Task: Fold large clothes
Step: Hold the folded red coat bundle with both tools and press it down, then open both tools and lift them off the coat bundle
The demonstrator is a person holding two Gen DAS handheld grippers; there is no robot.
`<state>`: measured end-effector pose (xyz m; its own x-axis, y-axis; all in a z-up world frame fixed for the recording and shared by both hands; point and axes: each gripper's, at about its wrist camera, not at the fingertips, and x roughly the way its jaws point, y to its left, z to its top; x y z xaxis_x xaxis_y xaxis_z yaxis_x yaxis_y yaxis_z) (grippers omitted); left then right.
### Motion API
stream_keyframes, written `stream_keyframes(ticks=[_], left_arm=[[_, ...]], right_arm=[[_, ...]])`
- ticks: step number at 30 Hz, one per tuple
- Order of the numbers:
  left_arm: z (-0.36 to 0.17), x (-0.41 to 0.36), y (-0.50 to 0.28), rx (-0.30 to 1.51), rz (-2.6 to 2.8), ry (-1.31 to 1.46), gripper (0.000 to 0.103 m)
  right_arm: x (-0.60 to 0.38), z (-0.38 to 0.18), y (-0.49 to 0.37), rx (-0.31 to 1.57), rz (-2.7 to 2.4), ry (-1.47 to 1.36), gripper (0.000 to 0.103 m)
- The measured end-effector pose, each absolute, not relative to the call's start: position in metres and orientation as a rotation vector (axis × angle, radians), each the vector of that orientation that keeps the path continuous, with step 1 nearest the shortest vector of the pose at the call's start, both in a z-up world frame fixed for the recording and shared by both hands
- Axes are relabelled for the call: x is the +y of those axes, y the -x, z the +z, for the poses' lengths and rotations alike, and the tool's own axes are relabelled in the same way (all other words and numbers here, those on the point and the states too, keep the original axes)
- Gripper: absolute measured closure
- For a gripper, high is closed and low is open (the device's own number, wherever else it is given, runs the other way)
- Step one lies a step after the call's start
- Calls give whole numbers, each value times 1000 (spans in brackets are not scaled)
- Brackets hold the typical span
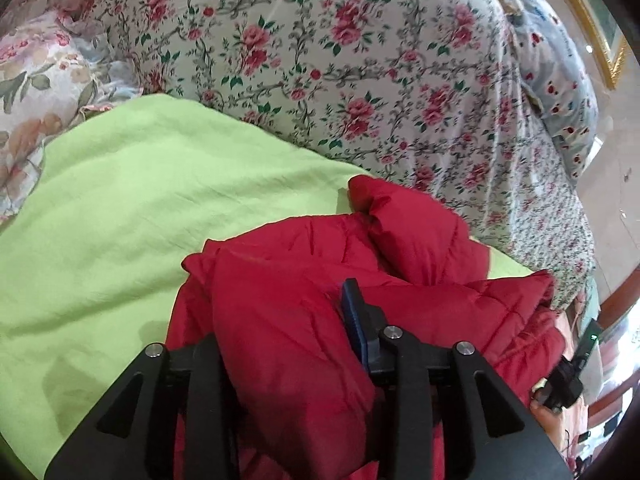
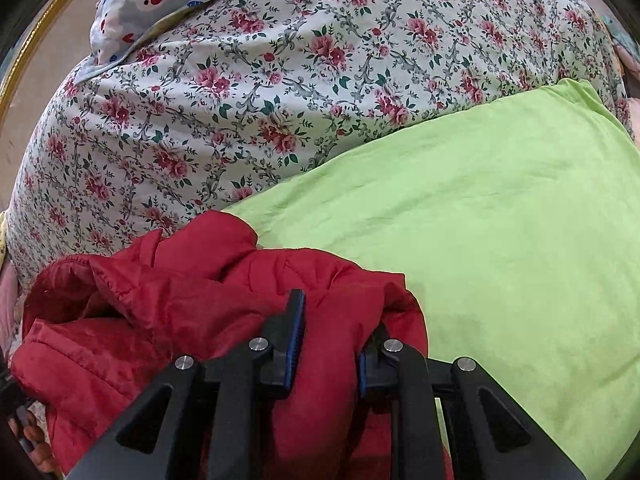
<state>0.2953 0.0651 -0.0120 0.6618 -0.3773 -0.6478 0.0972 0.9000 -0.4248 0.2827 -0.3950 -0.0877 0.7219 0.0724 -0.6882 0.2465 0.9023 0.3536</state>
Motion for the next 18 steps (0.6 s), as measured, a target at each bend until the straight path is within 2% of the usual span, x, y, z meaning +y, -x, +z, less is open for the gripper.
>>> stream_keyframes(ticks=[5,6,8,9,12,18], left_arm=[[12,71,-271,758,-291,353,60],[16,72,-266,748,-290,351,55],[31,78,-249,696,-250,341,39],[37,82,-241,665,-227,336,27],[53,87,-214,598,-255,344,25],[30,20,-205,688,-394,157,25]], right_arm=[[-394,-88,-286,770,-93,-446,84],[-394,-88,-286,770,-91,-448,84],[-394,-89,-287,771,-93,-442,84],[-393,-89,-288,771,-97,-439,84],[-394,-90,-290,770,-104,-444,84],[-391,-91,-297,776,-120,-434,82]])
